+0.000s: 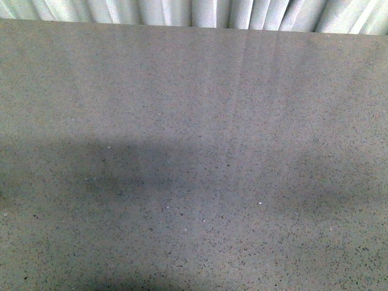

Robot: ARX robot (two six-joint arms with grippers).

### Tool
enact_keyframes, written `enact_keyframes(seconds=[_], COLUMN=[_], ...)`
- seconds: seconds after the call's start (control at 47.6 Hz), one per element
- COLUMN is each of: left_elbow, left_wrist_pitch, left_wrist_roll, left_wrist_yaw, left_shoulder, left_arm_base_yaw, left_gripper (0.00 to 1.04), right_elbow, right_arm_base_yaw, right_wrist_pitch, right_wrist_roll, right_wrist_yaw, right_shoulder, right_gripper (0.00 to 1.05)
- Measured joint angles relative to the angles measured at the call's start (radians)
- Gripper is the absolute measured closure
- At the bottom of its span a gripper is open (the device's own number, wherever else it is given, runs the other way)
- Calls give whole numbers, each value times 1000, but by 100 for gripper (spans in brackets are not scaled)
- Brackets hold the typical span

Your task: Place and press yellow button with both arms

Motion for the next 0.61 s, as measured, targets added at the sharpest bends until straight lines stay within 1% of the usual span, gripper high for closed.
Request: enact_keyframes(seconds=[0.546, 0.567, 0.588, 0.609], left_elbow=[0, 18, 61, 92], left_wrist_pitch=[0, -52, -152, -205], left_wrist_roll=[0, 14, 24, 31], left_wrist_yaw=[2, 81, 207, 282], left_shoulder=[0, 28, 82, 138], left_arm_base_yaw=[0, 22, 62, 88], left_gripper=[9, 9, 9, 9], right_elbow=[0, 0, 0, 0], right_arm_base_yaw=[0, 0, 0, 0], right_wrist_pitch=[0, 0, 0, 0], right_wrist_roll=[0, 0, 0, 0], right_wrist_yaw=[0, 0, 2, 2], right_shoulder=[0, 0, 0, 0], right_gripper=[9, 9, 9, 9])
